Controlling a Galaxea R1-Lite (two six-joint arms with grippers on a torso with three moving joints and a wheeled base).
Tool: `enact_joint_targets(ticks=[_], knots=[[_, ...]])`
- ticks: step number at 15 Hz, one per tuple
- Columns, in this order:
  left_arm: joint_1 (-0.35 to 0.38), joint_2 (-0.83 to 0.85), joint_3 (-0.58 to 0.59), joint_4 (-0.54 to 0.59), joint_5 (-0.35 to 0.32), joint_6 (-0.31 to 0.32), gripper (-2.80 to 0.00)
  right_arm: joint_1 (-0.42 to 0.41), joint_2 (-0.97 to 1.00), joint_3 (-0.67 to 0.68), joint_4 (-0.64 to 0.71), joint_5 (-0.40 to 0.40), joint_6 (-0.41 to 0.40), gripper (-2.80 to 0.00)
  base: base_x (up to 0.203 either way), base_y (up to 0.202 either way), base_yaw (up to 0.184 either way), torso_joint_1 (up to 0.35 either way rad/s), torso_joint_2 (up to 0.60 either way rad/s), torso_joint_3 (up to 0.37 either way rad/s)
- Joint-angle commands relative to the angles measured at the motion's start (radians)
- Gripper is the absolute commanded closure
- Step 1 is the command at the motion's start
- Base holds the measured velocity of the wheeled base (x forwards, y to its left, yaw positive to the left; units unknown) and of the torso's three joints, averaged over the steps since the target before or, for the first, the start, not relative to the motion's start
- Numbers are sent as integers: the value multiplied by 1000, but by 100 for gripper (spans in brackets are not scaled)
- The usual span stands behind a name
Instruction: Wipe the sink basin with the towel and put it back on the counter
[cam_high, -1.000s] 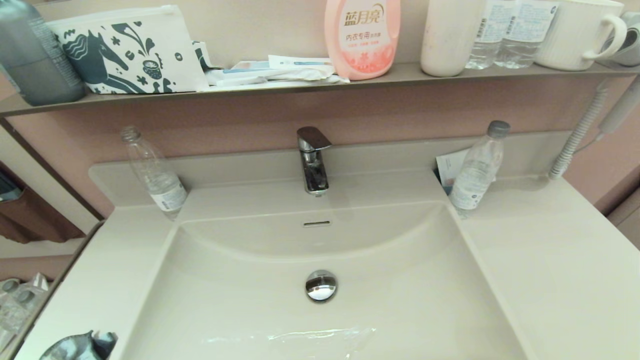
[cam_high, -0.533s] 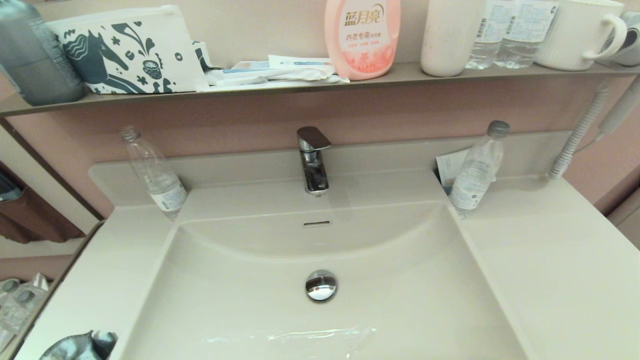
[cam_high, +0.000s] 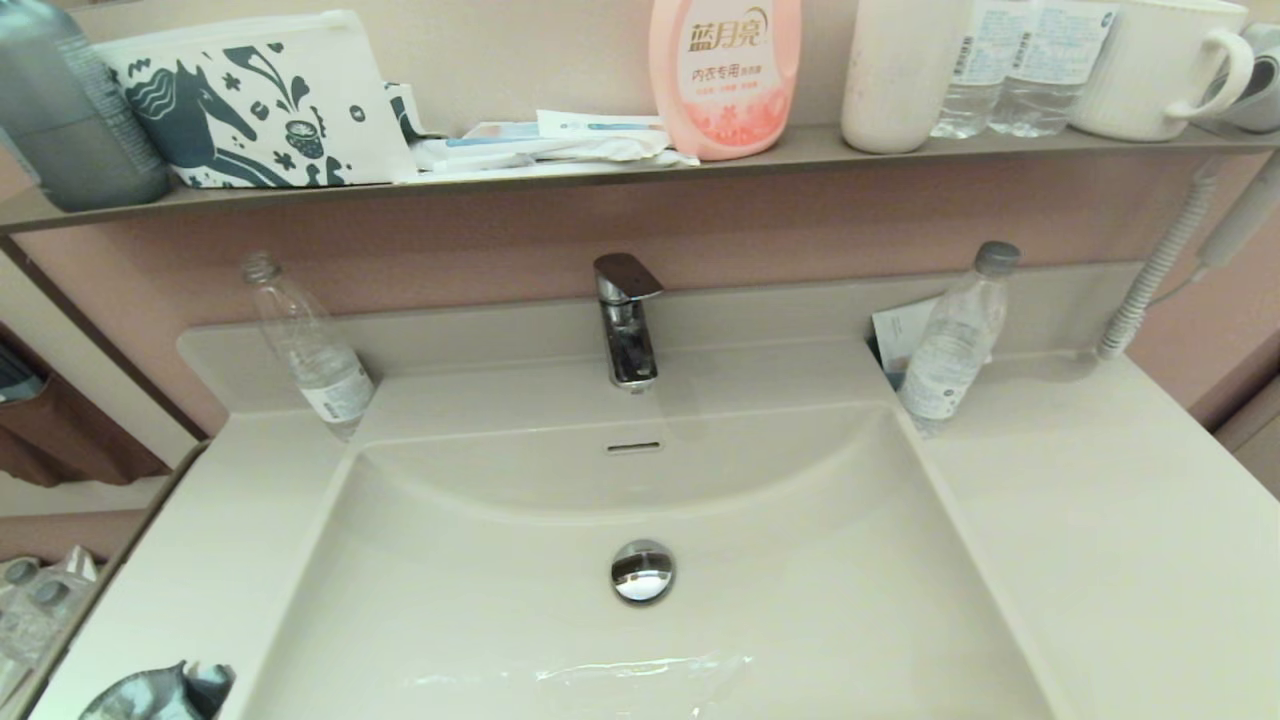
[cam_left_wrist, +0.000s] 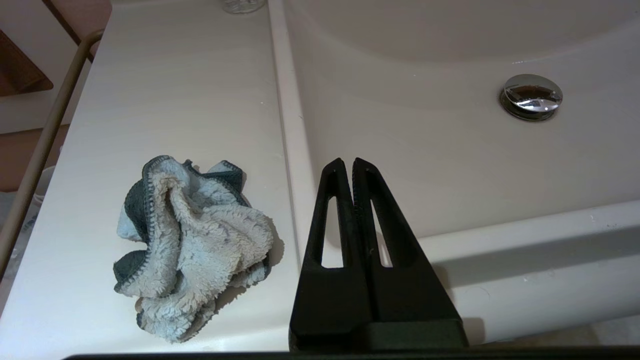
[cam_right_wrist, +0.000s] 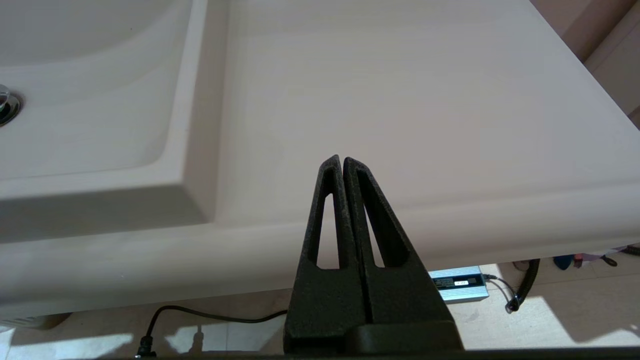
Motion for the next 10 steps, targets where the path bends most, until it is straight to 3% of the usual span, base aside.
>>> enact_joint_targets(ticks=[1, 10], knots=[[1, 1, 0, 1, -1, 0, 0, 1, 1, 0, 0, 0, 0, 0, 0, 0, 0, 0, 0, 0], [1, 1, 0, 1, -1, 0, 0, 1, 2, 0, 0, 0, 0, 0, 0, 0, 0, 0, 0, 0]])
